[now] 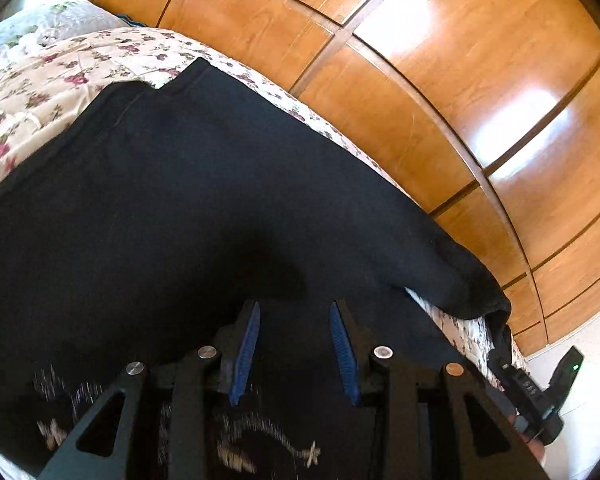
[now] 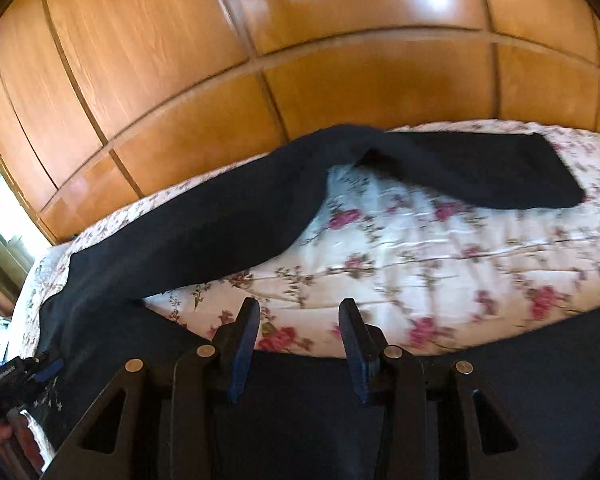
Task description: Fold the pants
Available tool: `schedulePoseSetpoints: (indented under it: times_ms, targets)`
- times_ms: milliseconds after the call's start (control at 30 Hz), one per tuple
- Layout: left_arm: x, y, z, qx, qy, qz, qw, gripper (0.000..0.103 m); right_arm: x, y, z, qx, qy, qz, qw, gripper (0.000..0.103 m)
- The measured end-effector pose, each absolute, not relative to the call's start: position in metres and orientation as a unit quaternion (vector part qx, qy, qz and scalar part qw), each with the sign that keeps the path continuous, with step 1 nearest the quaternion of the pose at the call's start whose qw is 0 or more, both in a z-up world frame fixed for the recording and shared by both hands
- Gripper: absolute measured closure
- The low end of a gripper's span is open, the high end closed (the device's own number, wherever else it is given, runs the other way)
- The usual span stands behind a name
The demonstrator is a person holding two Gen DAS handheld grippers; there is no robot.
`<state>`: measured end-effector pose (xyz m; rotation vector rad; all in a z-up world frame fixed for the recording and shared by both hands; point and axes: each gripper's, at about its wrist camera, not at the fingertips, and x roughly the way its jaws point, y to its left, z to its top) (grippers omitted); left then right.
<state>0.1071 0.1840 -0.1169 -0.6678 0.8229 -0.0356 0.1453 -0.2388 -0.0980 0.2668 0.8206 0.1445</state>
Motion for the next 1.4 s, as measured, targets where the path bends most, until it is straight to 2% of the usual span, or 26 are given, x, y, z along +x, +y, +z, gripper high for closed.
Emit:
schedulePoseSetpoints:
  times_ms: [133,267,300,600,900,1233,1300,1400]
  targets:
    - [0.129,0.199,-0.107,-0.316,0.392,-0.001,0.864,0.062,0.153,-0.228,-0.108,0.113,0.414,0.060,0.901,0.061]
    - [0.159,0.218,-0.096,-0.305,0.375,0.017,0.875,0.047,0.155,-0.230,-0.118,0.123,0.421,0.060,0.896,0.061]
    - [0.169,0.224,-0.093,-0.302,0.373,0.025,0.877,0.046,0.155,-0.232,-0.118,0.128,0.420,0.062,0.896,0.061]
    - [0.250,0.274,-0.093,-0.320,0.381,0.104,0.861,0.046,0.153,-0.240,-0.120,0.138,0.415,0.067,0.897,0.060]
    - [0.292,0.309,-0.111,-0.296,0.386,0.164,0.858,0.045,0.155,-0.231,-0.122,0.117,0.412,0.060,0.902,0.058]
    - [0.308,0.295,-0.126,-0.202,0.376,0.176,0.887,0.046,0.153,-0.236,-0.121,0.121,0.410,0.060,0.902,0.058]
    - [0.308,0.293,-0.127,-0.194,0.375,0.181,0.888,0.058,0.153,-0.237,-0.121,0.121,0.410,0.060,0.902,0.058]
    - [0.306,0.294,-0.127,-0.201,0.370,0.172,0.891,0.084,0.153,-0.234,-0.121,0.118,0.409,0.059,0.903,0.058]
